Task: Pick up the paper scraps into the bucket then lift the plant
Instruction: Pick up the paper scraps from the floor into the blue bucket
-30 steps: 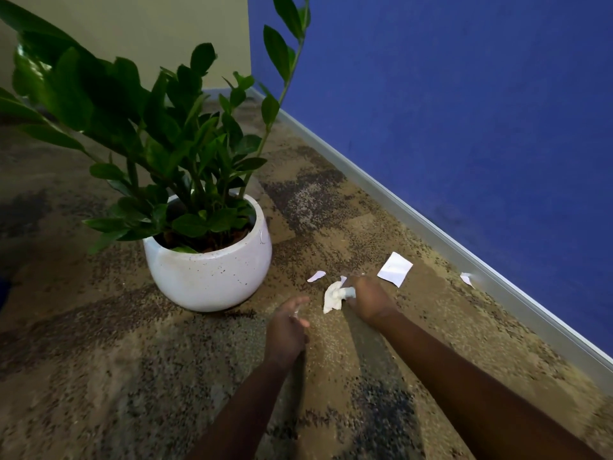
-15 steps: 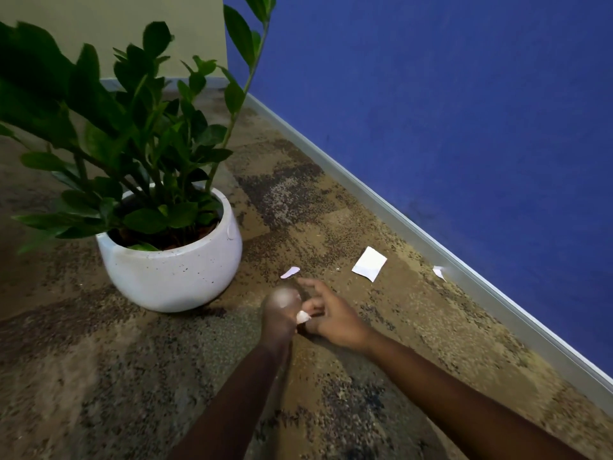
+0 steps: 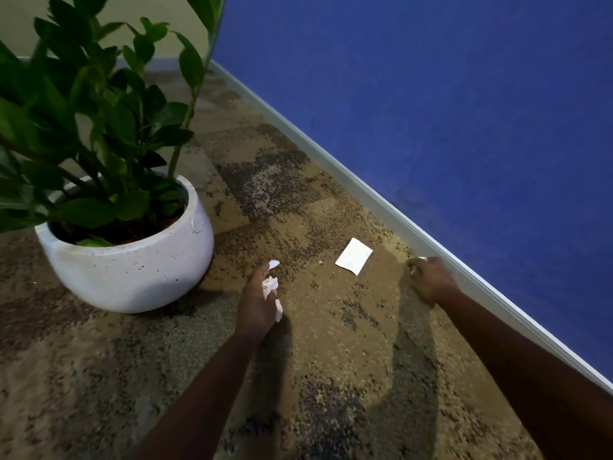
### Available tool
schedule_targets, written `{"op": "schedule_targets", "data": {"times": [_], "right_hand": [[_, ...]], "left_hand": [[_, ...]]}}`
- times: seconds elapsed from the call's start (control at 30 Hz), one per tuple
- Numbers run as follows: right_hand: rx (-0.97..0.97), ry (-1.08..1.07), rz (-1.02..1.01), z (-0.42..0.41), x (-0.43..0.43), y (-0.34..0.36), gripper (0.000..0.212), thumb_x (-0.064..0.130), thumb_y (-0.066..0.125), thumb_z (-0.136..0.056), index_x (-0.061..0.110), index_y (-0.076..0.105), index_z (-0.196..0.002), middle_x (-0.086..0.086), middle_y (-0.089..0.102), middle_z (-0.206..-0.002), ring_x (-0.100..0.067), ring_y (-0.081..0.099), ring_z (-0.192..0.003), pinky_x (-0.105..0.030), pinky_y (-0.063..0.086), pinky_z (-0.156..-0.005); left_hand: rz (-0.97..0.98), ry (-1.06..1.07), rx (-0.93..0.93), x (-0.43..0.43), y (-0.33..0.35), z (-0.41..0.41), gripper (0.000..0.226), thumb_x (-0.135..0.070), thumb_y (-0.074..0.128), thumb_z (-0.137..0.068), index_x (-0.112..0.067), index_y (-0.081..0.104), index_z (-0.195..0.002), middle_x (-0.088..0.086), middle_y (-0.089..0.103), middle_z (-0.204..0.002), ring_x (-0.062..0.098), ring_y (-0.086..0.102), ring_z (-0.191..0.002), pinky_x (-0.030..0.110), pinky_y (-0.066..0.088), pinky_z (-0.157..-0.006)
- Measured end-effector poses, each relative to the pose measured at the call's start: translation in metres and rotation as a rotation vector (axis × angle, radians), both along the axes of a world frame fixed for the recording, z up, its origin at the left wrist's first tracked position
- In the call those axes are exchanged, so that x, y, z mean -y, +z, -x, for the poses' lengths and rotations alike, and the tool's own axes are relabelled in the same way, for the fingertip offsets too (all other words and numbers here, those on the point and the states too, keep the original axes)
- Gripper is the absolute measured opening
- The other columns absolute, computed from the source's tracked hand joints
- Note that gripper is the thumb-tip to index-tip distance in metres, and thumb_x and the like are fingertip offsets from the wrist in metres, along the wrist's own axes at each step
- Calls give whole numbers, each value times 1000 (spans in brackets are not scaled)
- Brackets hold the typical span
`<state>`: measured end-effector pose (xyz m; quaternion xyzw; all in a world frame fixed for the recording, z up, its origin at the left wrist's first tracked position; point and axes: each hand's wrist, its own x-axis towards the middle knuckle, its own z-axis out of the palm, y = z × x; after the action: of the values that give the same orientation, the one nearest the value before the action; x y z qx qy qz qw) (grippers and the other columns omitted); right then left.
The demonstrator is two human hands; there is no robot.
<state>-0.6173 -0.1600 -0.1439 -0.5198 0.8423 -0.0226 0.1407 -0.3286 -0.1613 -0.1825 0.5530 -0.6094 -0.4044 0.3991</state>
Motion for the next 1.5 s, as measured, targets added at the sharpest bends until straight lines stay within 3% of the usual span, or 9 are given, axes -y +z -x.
{"op": "schedule_targets", "data": {"times": [0.23, 0.43, 0.5, 0.6, 0.73, 0.83, 1.17, 1.3, 1.5], "right_hand": [[-56, -86, 144, 9, 2, -4, 28, 6, 44, -96, -1, 64, -115, -21, 62, -116, -33, 60, -105, -36, 48, -92], [299, -122, 431, -30, 16, -3, 16, 10, 55, -91, 4, 67, -83, -16, 66, -86, -12, 52, -61, -17, 37, -53], [356, -101, 453, -50, 29, 0, 28, 21, 62, -89, -1, 67, -106, -20, 68, -100, -22, 60, -77, -19, 38, -63], [356, -147, 333, -70, 48, 1, 62, 40, 70, -80, -2, 54, -124, -21, 62, -121, -33, 60, -106, -27, 39, -74], [285, -100, 122, -78, 62, -3, 71, 45, 78, -70, -2, 55, -118, -18, 63, -117, -28, 59, -100, -26, 35, -56], [265, -63, 34, -80, 65, -9, 74, 42, 76, -73, 4, 49, -129, -15, 58, -129, -27, 55, -114, -30, 45, -82], [418, -29, 285, -124, 24, -16, 14, 9, 60, -87, 1, 62, -99, -9, 62, -91, -21, 56, -80, -22, 40, -55], [479, 244, 285, -174, -20, -20, 25, 12, 61, -87, 25, 52, -68, 8, 56, -72, -11, 54, -64, -14, 38, -49], [528, 471, 365, -215, -38, -16, 36, 2, 54, -82, 7, 63, -117, -11, 66, -112, -22, 61, -100, -13, 38, -74]], "left_hand": [[50, -61, 26, 4, -10, -4, 45, 17, 35, -91, 7, 44, -134, 14, 44, -146, 20, 42, -136, 20, 27, -112], [2, -85, -48, 4, -14, -6, 38, 8, 36, -96, 3, 46, -133, -6, 56, -124, -25, 55, -81, -8, 30, -92], [-11, -91, -45, 4, -15, -7, 38, 9, 37, -96, 4, 46, -132, -2, 53, -126, -17, 58, -72, -12, 30, -86], [12, -90, -41, 4, -15, -11, 38, 9, 39, -95, 3, 47, -132, 9, 53, -133, 15, 54, -115, 3, 34, -97], [32, -110, -48, 7, -18, -13, 42, 12, 39, -92, 2, 47, -132, 9, 44, -146, 19, 41, -137, 14, 28, -107], [34, -117, -63, 7, -19, -14, 44, 15, 39, -91, 3, 46, -133, 10, 44, -146, 21, 40, -137, 10, 28, -106], [-48, -139, -225, -3, -7, -18, 43, 17, 40, -90, 5, 45, -131, 7, 40, -150, 29, 43, -134, 24, 35, -105], [-224, -114, -380, -11, -2, -19, 37, 6, 53, -90, 5, 50, -127, 6, 61, -113, 16, 58, -91, 9, 46, -69], [-399, -150, -614, -21, 1, -34, 9, -8, 51, -94, -10, 60, -95, -5, 69, -69, 7, 66, -66, 14, 52, -56]]}}
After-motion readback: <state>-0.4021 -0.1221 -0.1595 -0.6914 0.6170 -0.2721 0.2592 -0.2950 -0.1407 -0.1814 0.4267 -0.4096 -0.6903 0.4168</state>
